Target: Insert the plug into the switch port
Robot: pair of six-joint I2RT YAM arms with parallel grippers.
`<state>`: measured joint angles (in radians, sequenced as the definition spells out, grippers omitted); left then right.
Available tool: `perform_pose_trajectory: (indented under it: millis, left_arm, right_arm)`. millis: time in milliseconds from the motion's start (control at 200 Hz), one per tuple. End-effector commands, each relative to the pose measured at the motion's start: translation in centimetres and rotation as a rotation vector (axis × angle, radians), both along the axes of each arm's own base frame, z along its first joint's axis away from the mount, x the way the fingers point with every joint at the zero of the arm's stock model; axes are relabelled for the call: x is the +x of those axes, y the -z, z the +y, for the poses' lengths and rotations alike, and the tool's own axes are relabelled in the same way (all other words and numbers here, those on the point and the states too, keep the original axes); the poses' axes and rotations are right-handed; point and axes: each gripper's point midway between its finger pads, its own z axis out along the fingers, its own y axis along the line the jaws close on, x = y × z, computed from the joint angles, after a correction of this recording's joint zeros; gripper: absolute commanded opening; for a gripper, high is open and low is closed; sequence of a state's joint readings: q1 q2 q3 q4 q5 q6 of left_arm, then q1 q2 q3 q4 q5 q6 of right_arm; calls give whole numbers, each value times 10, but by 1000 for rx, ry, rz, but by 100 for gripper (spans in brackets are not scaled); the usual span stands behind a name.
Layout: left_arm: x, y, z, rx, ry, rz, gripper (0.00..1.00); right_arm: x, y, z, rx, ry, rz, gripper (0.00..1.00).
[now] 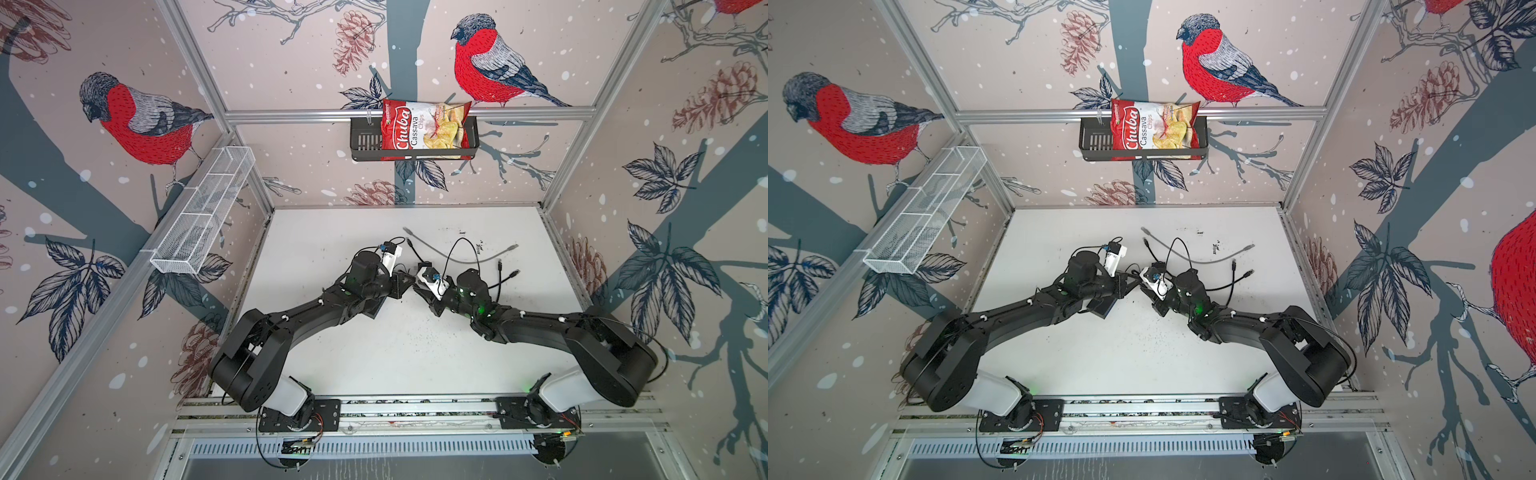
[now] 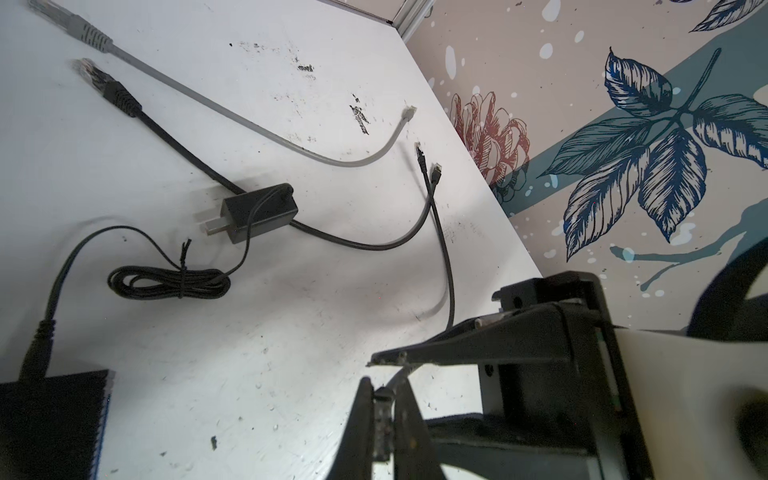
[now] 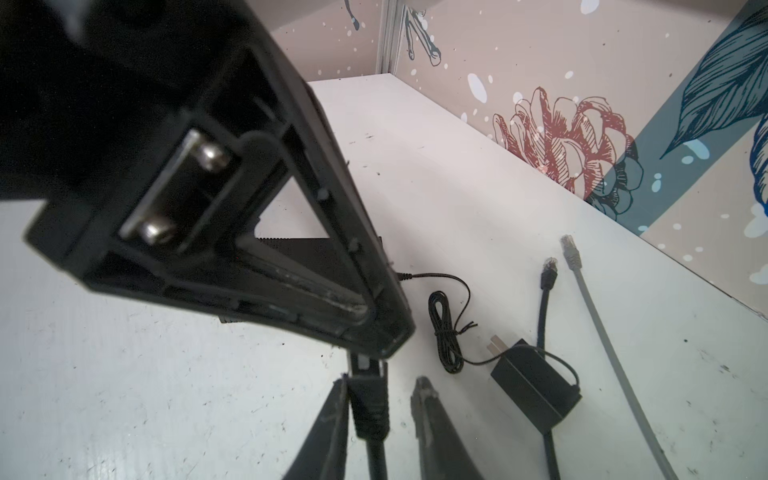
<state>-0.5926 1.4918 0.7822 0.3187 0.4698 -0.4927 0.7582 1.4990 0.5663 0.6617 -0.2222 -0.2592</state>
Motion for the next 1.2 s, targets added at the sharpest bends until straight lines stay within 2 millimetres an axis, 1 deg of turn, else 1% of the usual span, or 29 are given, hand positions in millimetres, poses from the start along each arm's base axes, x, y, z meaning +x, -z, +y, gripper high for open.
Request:
perform_pose_trajectory:
  millis: [0, 145, 275, 390, 495, 765, 845, 905, 1026, 1056, 1116, 1146, 1151, 1171, 1196]
  left_arm:
    - [-1, -5, -2, 0, 16, -14, 0]
    - [-1, -5, -2, 0, 18, -13, 0]
    - [-1, -5, -2, 2, 18, -11, 0]
    - [-1, -5, -2, 0, 21, -10, 0]
    - [-1, -6, -2, -2, 23, -11, 0]
    - [-2, -9, -3, -7, 27, -14, 0]
    - [-2, -9, -3, -6, 26, -14, 0]
    - [-2, -8, -3, -6, 27, -15, 0]
    - [-2, -7, -2, 0, 21, -13, 0]
    - [-1, -6, -1, 2, 16, -12, 5]
    - [-1, -5, 0, 6, 6, -15, 20]
    - [0, -5, 2, 9, -2, -17, 35]
    - [0, -5, 2, 9, -3, -18, 36]
    - [1, -5, 3, 12, -10, -20, 48]
    - [2, -5, 4, 17, -21, -23, 59]
  right_arm:
    - [-1, -6, 5, 31, -17, -6, 29]
    - [1, -4, 4, 34, -6, -8, 28]
    - [1, -8, 4, 48, -6, -20, 24]
    - [1, -10, 5, 53, -13, -21, 24]
    - [2, -10, 7, 52, -17, -23, 26]
    - [2, -8, 8, 47, -22, -20, 23]
    - [2, -8, 7, 50, -22, -22, 19]
    - [1, -9, 8, 51, -28, -26, 13]
    - [2, -9, 7, 47, -24, -28, 9]
    - [2, -9, 7, 45, -24, -27, 7]
    - [2, -6, 6, 32, -22, -24, 6]
    - [2, -5, 5, 24, -21, -20, 5]
    - [2, -4, 5, 23, -20, -19, 5]
    - [2, -2, 5, 15, -17, -17, 5]
    - [3, 0, 4, 6, -11, -10, 5]
